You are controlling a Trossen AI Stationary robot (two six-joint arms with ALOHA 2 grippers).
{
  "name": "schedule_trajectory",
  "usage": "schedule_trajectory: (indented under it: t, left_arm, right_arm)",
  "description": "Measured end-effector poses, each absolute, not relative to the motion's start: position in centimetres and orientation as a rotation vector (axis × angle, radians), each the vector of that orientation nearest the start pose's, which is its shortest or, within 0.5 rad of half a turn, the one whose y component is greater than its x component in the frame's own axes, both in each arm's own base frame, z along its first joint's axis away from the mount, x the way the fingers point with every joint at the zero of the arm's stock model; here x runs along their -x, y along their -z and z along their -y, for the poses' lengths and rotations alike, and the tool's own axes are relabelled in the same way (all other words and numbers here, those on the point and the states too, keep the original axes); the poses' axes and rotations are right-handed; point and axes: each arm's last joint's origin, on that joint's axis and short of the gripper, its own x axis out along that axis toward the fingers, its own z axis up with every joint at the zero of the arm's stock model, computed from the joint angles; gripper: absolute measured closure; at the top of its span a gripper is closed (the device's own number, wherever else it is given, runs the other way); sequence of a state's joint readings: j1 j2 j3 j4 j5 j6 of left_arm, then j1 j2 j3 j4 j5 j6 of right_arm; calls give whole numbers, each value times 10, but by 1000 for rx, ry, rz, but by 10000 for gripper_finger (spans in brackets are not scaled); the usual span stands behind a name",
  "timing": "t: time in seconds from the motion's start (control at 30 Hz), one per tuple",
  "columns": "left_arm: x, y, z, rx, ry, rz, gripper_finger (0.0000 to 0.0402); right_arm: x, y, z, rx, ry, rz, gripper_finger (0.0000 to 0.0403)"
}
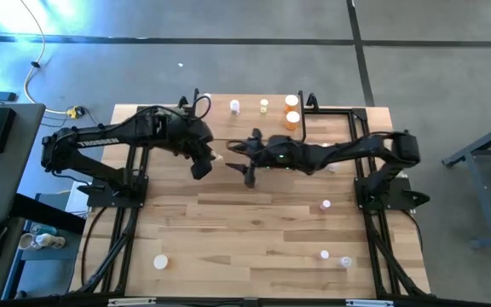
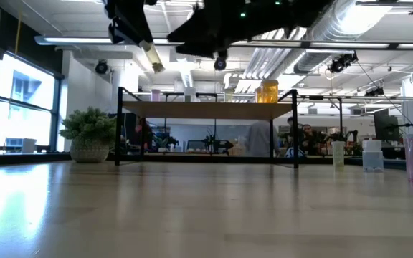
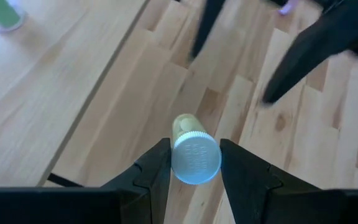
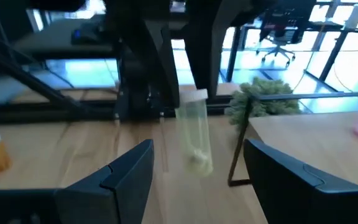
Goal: Pick and place medicine bottles onto shelf by color
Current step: Put the bottom yellow pill bottle on the shelf aligned with the other yellow pill bottle
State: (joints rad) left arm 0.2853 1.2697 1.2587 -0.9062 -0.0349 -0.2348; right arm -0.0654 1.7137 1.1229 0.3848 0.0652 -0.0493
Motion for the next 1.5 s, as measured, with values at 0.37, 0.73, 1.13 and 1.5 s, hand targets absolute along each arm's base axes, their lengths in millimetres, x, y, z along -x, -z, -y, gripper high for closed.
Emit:
schedule_trajectory:
  t: [0.37,0.73,1.13,1.5]
  left_arm:
    - [-240,-338,-67,299,-378,-845,282]
    - [-240,-338,-67,286,-386,-847,282]
    - [-240,-338,-67,287,-385,-847,282]
    - [-240,-338,-67,287,-385,-848,282]
  right_arm:
    - [-429,-259,30,93,108,-362,162]
    - [-431,-265,30,87,116,-404,219]
    - [-430,-264,30,98,129,-413,304]
    - [-430,-264,30,98,129,-423,319]
